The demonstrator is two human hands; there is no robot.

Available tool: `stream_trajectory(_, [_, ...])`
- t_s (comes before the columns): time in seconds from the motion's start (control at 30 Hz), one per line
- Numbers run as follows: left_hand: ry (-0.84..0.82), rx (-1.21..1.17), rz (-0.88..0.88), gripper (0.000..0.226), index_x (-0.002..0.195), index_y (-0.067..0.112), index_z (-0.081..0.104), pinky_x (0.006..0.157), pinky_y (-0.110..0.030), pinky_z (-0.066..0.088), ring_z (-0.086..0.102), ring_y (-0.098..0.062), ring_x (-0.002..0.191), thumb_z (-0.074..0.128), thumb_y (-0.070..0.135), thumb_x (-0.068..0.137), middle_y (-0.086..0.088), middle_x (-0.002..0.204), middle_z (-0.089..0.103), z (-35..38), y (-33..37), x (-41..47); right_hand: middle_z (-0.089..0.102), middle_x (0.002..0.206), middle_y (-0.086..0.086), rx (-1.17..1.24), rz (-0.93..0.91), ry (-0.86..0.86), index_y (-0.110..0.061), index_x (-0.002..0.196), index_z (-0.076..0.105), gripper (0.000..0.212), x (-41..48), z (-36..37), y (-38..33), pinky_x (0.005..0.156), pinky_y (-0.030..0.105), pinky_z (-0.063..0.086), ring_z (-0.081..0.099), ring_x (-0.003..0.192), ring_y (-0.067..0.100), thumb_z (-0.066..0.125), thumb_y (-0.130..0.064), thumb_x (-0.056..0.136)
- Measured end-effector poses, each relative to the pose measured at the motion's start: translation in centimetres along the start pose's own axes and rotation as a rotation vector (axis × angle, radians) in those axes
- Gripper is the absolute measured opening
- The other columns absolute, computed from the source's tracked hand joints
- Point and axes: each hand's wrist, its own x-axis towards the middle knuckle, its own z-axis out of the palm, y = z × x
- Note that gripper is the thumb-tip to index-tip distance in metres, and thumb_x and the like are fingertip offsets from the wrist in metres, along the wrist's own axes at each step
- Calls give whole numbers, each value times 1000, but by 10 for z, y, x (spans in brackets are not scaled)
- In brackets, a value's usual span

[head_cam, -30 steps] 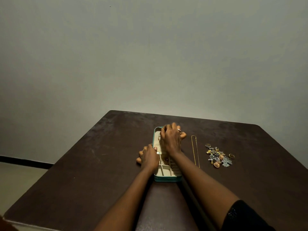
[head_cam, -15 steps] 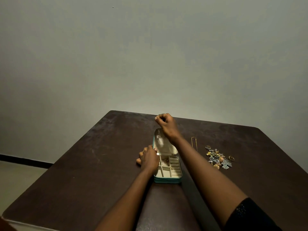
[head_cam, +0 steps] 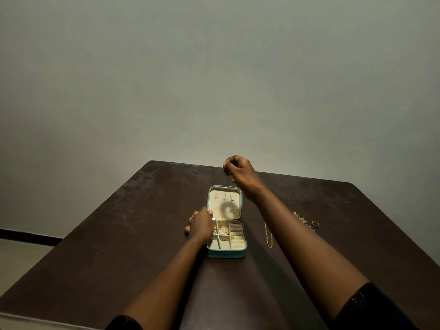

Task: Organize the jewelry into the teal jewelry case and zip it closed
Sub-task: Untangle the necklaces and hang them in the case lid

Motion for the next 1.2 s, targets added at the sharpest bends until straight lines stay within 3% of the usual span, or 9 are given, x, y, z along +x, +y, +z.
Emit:
stream_trajectory(0.07, [0,21,-6,34,126,15,50,101,-45,32,42,-31,125,30,26,101,-13,131,50,-2,-1,1,54,74,-1,-1,-8,-13,-11,88,51,10,-4,-5,-4,53,9,40,49,65,7,45,-10,96])
stream_trajectory(0.23, [6,28,-18,33,123,13,54,100,-45,40,48,-33,121,33,27,100,-13,129,55,-3,-8,8,59,73,0,35,-54,-28,-15,81,54,15,-7,-16,-19,61,21,40,55,65,10,49,-9,94])
stream_trajectory(0.67, [-107,78,8,31,118,8,59,96,-41,46,56,-29,113,46,26,97,-12,122,61,-23,-21,22,60,71,3,97,-124,-5,-12,76,55,17,-8,-16,-51,63,26,48,60,62,14,53,-5,92])
stream_trajectory(0.77, [-41,95,83,30,117,5,60,93,-39,47,57,-29,112,45,23,97,-14,120,62,-32,-13,15,60,71,4,93,-126,1,-12,76,56,17,-8,-16,-52,64,28,48,60,62,14,53,-5,91])
stream_trajectory(0.87, [108,-190,207,33,123,8,60,86,-33,49,59,-24,106,43,24,99,-12,121,63,-47,9,-4,61,71,4,95,-123,11,-11,78,56,15,-9,-18,-54,63,27,48,61,62,13,53,-5,92])
stream_trajectory(0.97, [2,-655,254,39,122,8,60,85,-30,53,65,-17,94,50,33,94,-11,111,68,-61,37,-24,61,72,4,82,-127,20,-10,80,56,13,-9,-20,-57,63,26,48,61,63,13,53,-6,92])
stream_trajectory(1.03, [-79,-886,296,35,122,5,58,78,-20,56,66,-12,85,57,21,91,-9,103,67,-69,55,-33,61,73,4,65,-129,21,-11,79,56,13,-10,-20,-57,63,26,49,61,64,14,54,-6,92])
stream_trajectory(1.1, [-89,-995,322,33,120,3,58,70,-14,55,67,-10,79,61,8,87,-5,95,68,-76,70,-37,61,73,4,52,-134,21,-9,82,57,10,-11,-22,-55,62,26,49,61,65,15,54,-5,91])
stream_trajectory(1.2, [-65,-947,371,27,110,-8,62,66,-16,55,69,-7,67,62,1,85,-6,82,69,-83,83,-35,61,74,5,27,-149,33,-5,88,58,4,-13,-25,-51,62,26,50,62,67,17,55,-5,90])
